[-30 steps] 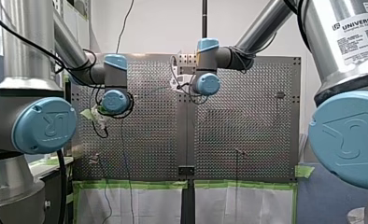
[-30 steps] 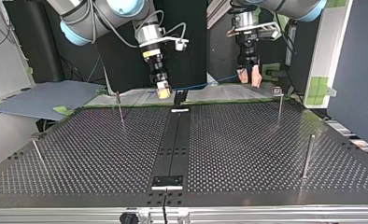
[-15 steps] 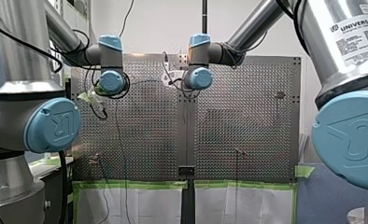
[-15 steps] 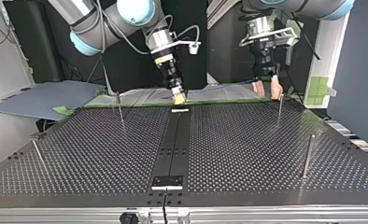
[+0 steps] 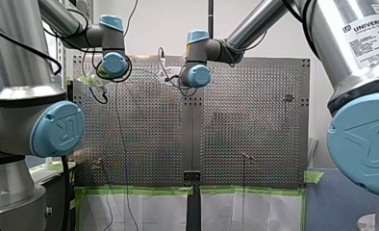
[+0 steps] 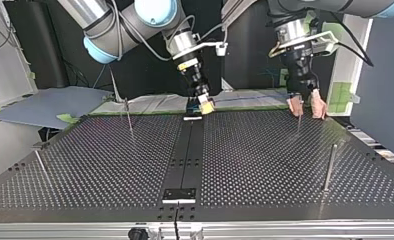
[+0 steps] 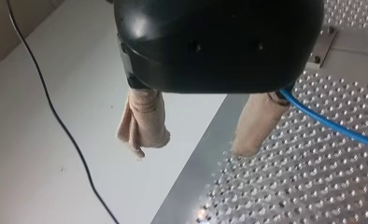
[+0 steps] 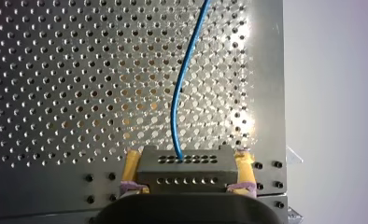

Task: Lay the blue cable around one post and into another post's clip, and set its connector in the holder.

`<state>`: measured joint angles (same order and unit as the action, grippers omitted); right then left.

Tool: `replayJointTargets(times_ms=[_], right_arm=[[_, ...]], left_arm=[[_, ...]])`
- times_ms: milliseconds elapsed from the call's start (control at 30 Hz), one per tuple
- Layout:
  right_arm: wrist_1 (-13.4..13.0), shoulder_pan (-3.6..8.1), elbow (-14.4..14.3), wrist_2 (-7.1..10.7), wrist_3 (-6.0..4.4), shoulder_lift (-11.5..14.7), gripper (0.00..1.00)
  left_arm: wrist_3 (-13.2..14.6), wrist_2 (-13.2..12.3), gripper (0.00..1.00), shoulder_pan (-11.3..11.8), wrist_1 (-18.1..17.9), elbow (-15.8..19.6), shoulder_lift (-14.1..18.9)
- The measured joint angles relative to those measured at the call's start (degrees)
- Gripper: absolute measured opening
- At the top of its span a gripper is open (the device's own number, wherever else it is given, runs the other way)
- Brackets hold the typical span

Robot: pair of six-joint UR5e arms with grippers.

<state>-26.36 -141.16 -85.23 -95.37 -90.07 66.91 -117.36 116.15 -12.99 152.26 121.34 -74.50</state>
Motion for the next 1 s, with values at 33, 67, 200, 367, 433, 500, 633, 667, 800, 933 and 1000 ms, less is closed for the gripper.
replayJointTargets(times_ms=[33,67,200,367,433,500,633,667,800,933,1000], right_arm=[[0.1,-0.11,0.1,0.03,-0.01,0.0,0.02],[0.1,-0.19,0.3,0.05,-0.02,0.0,0.02],[0.2,-0.55,1.1,0.26,-0.03,-0.1,0.02],[1.0,-0.90,2.7,0.88,-0.10,-0.2,0.02],[1.3,-0.97,3.2,0.99,-0.13,-0.2,0.02],[1.3,-1.01,3.6,1.06,-0.21,-0.2,0.02],[1.5,-1.05,4.7,1.61,-0.89,-0.3,0.02],[1.5,-1.05,5.0,1.85,-1.01,-0.3,0.02],[1.7,-1.06,6.0,2.59,-1.37,-0.4,0.02],[1.6,-1.09,6.6,3.10,-1.76,-0.6,0.02],[1.6,-1.10,6.9,3.36,-1.83,-0.7,0.02]], left_arm=[[0.2,0.1,1.00,0.2,0.2,-0.2,0.0],[0.3,0.2,1.00,0.4,0.4,-0.5,0.0],[0.8,0.3,1.00,1.2,1.2,-1.6,0.0],[0.6,0.2,1.00,1.8,2.1,-3.3,0.0],[0.4,0.1,1.00,1.9,2.3,-4.1,0.0],[0.2,-0.1,1.00,2.0,2.5,-4.7,0.0],[-0.7,-1.0,1.00,2.4,2.5,-6.3,0.0],[-0.8,-1.2,1.00,2.6,2.5,-6.7,0.0],[-1.1,-1.9,1.00,3.3,2.5,-8.6,-0.2],[-1.4,-2.1,1.00,4.1,2.5,-10.6,-1.0],[-1.5,-2.1,1.00,4.6,2.6,-11.5,-1.7]])
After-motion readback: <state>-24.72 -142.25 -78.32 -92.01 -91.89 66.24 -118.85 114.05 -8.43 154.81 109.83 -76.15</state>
